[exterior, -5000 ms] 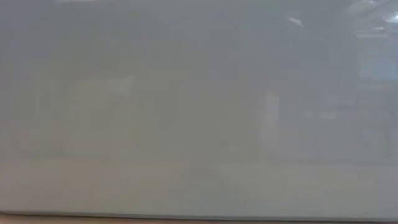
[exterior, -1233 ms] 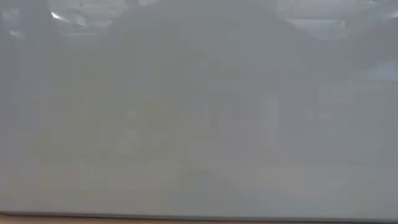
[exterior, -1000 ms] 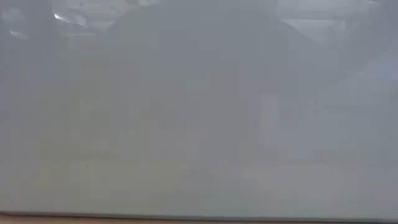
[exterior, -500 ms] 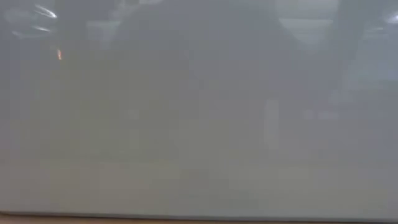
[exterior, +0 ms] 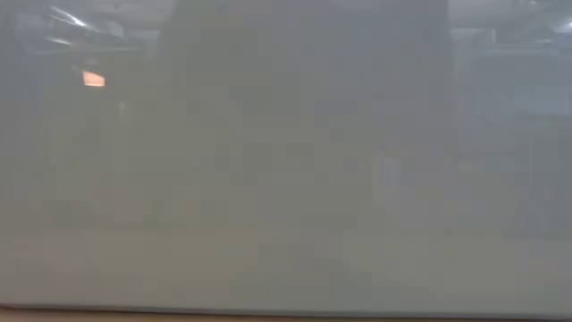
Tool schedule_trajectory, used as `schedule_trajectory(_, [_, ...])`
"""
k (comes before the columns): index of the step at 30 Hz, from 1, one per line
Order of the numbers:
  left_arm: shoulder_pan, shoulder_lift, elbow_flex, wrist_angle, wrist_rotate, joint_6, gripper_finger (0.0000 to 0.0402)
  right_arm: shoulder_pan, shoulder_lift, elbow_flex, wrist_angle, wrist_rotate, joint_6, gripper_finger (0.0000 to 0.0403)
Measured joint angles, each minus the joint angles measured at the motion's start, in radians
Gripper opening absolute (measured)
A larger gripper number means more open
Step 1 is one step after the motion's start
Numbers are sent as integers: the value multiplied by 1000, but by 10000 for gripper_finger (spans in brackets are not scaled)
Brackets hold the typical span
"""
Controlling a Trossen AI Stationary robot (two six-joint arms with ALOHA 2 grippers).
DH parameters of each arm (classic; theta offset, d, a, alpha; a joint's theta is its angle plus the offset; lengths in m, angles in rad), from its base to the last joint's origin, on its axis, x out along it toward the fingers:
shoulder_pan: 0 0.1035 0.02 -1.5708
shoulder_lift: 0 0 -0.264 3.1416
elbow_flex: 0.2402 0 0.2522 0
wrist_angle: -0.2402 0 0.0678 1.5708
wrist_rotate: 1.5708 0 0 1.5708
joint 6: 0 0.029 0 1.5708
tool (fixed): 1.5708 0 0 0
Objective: Sort crayons/erasers/pens/pencils in bins
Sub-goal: Put the orange pencil into the middle left gray bin
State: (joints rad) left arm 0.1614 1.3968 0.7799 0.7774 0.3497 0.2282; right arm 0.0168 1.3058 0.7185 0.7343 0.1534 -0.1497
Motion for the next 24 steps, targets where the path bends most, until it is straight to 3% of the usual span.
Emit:
schedule_trajectory(6, [-12, 1, 0, 112, -62, -100, 224, -1, 49, 0, 93, -28, -33, 20])
schedule_trajectory(13, [-12, 1, 1, 115, -98, -155, 182, -3, 97, 1, 177, -25, -49, 20])
schedule_trajectory(24, [-32, 115, 88, 94, -105, -158, 177, -4, 100, 2, 183, 27, -31, 20])
